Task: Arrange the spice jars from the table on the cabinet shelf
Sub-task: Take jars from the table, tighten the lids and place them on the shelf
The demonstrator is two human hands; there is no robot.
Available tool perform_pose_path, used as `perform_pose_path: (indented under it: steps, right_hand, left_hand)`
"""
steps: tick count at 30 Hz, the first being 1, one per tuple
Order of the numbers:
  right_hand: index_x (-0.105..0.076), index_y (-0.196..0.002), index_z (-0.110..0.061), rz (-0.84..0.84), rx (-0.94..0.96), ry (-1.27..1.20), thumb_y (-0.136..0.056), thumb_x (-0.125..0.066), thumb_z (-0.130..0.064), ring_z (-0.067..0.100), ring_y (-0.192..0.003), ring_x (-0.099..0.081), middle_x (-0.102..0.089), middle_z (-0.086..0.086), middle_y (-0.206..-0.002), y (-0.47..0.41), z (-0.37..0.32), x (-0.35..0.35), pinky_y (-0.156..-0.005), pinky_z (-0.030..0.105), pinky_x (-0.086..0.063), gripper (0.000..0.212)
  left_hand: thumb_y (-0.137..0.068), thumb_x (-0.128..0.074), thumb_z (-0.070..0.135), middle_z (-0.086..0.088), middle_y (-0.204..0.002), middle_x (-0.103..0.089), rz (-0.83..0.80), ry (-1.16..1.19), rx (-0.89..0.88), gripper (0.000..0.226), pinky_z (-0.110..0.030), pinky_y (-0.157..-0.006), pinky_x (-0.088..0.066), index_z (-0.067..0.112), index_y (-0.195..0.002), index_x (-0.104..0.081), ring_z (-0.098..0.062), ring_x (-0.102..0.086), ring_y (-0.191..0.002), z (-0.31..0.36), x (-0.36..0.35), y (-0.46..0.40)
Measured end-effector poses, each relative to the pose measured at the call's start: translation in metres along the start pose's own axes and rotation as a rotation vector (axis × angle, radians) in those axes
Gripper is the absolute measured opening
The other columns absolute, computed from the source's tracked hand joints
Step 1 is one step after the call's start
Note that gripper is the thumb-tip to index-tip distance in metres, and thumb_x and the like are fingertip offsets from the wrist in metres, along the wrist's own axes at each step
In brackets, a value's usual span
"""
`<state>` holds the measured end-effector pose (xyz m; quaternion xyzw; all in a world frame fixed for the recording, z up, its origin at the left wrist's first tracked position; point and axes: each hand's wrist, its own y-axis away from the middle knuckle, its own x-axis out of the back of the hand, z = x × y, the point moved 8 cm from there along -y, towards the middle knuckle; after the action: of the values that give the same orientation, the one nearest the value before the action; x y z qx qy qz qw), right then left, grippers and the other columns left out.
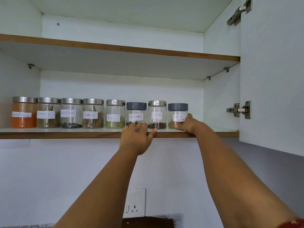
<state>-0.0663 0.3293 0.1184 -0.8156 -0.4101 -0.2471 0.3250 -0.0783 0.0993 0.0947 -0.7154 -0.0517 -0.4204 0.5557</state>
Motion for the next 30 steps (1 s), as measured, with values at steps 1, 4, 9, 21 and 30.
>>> perform_pose_path:
  steps: [1,4,9,21,30]
  right_hand:
    - [-0.016,-0.147,-0.007,0.001,-0.001,0.003,-0.087,-0.069,-0.036,0.03,-0.129,-0.044,-0.043,0.014,-0.142,0.0,0.0,0.0,-0.107,0.039,-0.034,0.085]
    - [-0.019,-0.146,-0.005,0.001,-0.004,0.016,-0.088,-0.067,-0.037,0.029,-0.129,-0.044,-0.043,0.014,-0.142,0.002,0.002,0.0,-0.105,0.037,-0.035,0.082]
    - [-0.019,-0.145,-0.003,-0.004,-0.004,0.028,-0.09,-0.065,-0.037,0.03,-0.13,-0.044,-0.042,0.014,-0.143,0.006,0.001,-0.001,-0.105,0.037,-0.035,0.08]
    - [-0.006,-0.152,-0.011,0.122,-0.071,0.148,-0.067,-0.056,-0.082,0.031,-0.136,-0.038,-0.029,0.012,-0.153,0.024,0.008,0.003,-0.106,0.044,-0.036,0.121]
    - [-0.017,-0.153,-0.018,0.241,0.033,0.433,-0.072,-0.018,-0.09,0.03,-0.146,-0.019,-0.024,0.01,-0.157,0.074,0.012,-0.005,-0.117,0.049,-0.016,0.109]
  left_hand:
    - [-0.098,-0.019,0.058,-0.002,-0.119,-0.062,-0.007,-0.001,0.0,0.058,-0.039,-0.092,-0.039,0.018,-0.114,-0.057,-0.025,-0.053,-0.112,0.0,0.0,-0.001]
    - [-0.098,-0.018,0.058,-0.003,-0.12,-0.061,-0.024,-0.003,0.0,0.058,-0.04,-0.093,-0.038,0.018,-0.113,-0.057,-0.025,-0.052,-0.114,0.0,-0.002,-0.002]
    - [-0.098,-0.019,0.058,-0.003,-0.119,-0.061,-0.022,-0.004,-0.001,0.057,-0.04,-0.092,-0.038,0.017,-0.111,-0.057,-0.026,-0.052,-0.113,0.0,-0.002,-0.001]
    - [-0.098,-0.018,0.059,-0.004,-0.129,-0.057,-0.059,-0.011,0.005,0.06,-0.042,-0.1,-0.035,0.017,-0.121,-0.055,-0.027,-0.046,-0.123,0.001,-0.002,-0.002]
    - [-0.1,-0.028,0.054,-0.004,-0.157,-0.03,-0.366,0.01,-0.072,0.06,-0.05,-0.115,-0.019,0.023,-0.152,-0.025,-0.03,-0.021,-0.145,0.004,0.002,0.003]
